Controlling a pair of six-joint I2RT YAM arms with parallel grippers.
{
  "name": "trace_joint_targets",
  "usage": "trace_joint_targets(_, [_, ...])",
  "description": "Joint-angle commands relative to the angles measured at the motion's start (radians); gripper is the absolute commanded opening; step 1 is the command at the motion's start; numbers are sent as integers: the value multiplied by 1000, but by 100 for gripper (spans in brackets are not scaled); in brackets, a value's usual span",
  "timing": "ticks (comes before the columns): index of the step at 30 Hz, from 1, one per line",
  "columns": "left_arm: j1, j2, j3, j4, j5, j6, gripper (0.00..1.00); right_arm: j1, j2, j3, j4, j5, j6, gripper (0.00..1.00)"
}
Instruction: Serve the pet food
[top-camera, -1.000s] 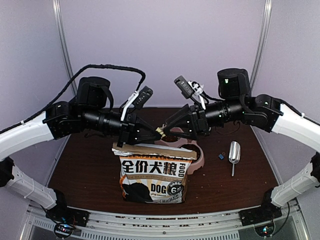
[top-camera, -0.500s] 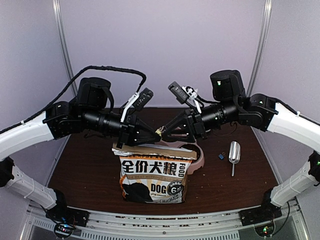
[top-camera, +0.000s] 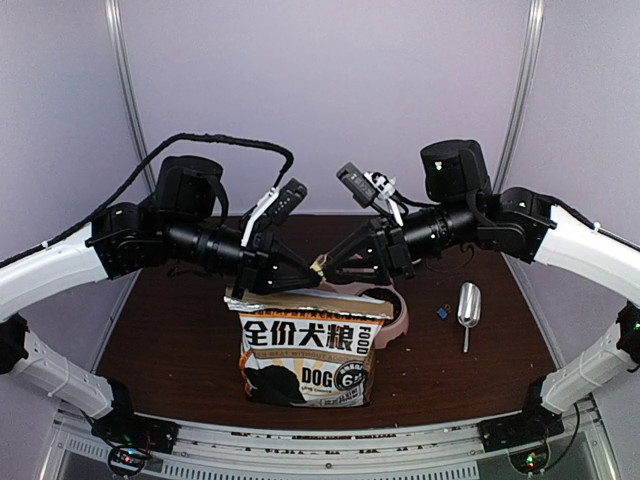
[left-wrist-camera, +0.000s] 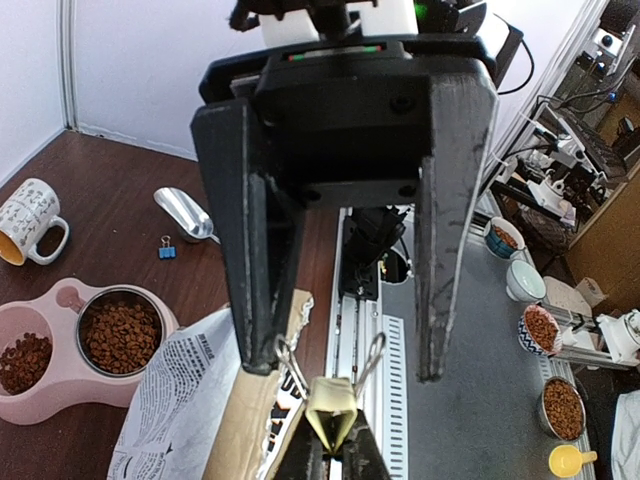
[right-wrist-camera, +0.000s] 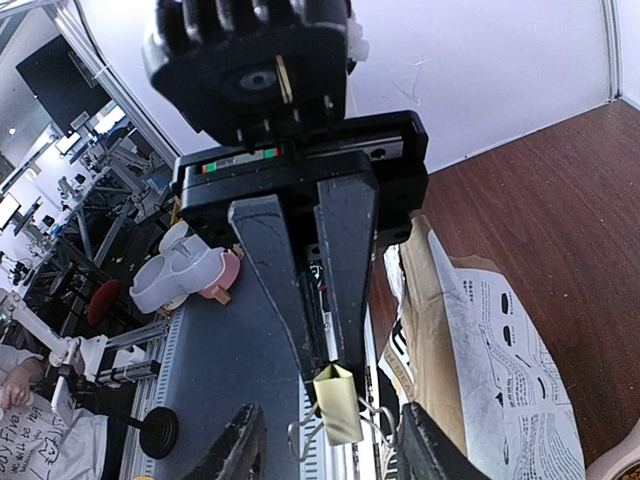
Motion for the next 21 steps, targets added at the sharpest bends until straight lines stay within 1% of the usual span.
trace_joint_targets(1, [-5, 7, 32, 26, 14, 16, 1, 5, -3, 22, 28, -13, 8, 43])
trace_joint_targets(6, [-5, 12, 35, 25, 16, 15, 1, 5, -3, 18, 28, -11, 8, 34])
trace_joint_targets(13, [-5, 13, 41, 27, 21, 15, 1, 6, 1, 14, 26, -6, 1, 33])
trace_joint_targets(17, [-5, 15, 41, 26, 22, 14, 1, 8, 2, 15, 25, -5, -1, 27])
trace_joint_targets(18, [-5, 15, 41, 26, 22, 15, 3, 7, 1, 15, 23, -1, -2, 25])
trace_joint_targets(19, [-5, 15, 41, 26, 22, 14, 7, 8, 1, 16, 22, 3, -4, 22])
trace_joint_targets(20, [-4, 14, 40, 26, 21, 15, 16, 8, -1, 14, 22, 11, -6, 17])
trace_joint_targets(21, [-5, 12, 38, 26, 19, 16, 21, 8, -2, 12, 22, 16, -7, 15])
